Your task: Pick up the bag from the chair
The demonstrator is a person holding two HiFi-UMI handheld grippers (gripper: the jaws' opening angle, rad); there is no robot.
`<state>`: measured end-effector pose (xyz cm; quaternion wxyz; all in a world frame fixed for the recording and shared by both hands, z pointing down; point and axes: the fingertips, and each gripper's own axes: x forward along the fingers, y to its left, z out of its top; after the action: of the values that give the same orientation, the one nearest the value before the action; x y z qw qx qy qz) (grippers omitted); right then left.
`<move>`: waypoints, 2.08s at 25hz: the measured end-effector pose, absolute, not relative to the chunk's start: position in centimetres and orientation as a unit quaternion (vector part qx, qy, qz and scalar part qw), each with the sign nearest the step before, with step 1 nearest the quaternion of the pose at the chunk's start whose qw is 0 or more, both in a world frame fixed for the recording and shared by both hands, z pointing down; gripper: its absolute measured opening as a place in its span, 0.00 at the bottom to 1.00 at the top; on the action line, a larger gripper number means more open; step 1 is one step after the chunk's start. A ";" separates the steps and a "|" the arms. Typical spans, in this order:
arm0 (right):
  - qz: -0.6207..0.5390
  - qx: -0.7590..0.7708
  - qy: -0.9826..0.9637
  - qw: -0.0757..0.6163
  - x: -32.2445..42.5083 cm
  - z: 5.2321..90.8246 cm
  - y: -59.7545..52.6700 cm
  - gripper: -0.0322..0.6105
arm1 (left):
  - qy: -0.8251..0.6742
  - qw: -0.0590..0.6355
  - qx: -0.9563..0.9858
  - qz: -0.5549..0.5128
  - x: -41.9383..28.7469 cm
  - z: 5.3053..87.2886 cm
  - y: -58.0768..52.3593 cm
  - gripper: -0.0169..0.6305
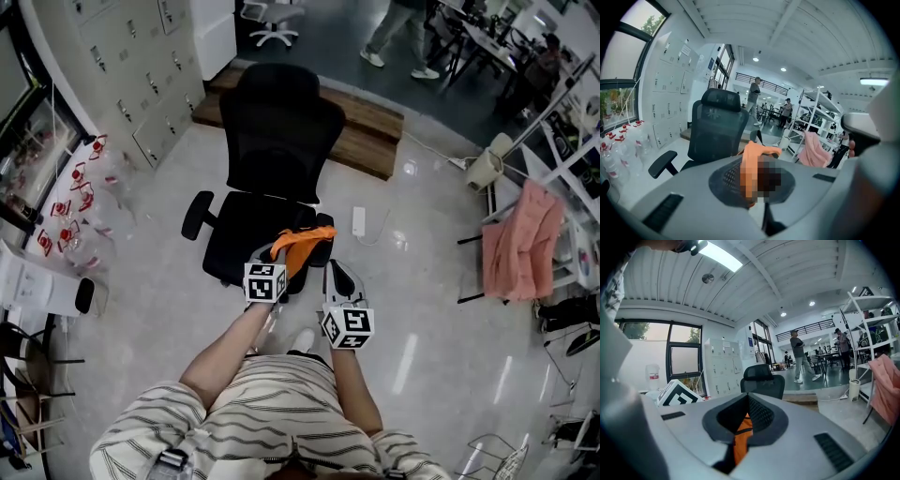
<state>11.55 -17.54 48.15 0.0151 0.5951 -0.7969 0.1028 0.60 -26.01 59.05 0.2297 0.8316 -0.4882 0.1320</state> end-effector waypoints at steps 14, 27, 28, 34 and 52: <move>0.080 0.600 -0.796 0.004 10.4 46.2 -17.2 0.08 | -0.475 0.210 0.849 0.100 -0.6 54.8 -24.6 0.07; 0.078 0.601 -0.795 -0.002 9.5 45.8 -16.8 0.08 | -0.472 0.210 0.854 0.066 -2.1 51.7 -23.9 0.07; 0.077 0.601 -0.795 -0.002 9.5 45.7 -16.9 0.08 | -0.472 0.209 0.854 0.063 -2.2 51.4 -23.9 0.07; 0.069 0.597 -0.799 -0.008 9.3 44.8 -17.7 0.08 | -0.473 0.202 0.856 0.050 -2.2 49.8 -24.0 0.07; 0.074 0.583 -0.809 -0.023 8.6 44.1 -19.3 0.08 | -0.481 0.159 0.862 0.011 -2.7 46.4 -23.8 0.07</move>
<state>8.61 -19.35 44.15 -0.0230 0.5829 -0.8088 0.0736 -2.71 -23.84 46.41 0.1595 0.8620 -0.4811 0.0110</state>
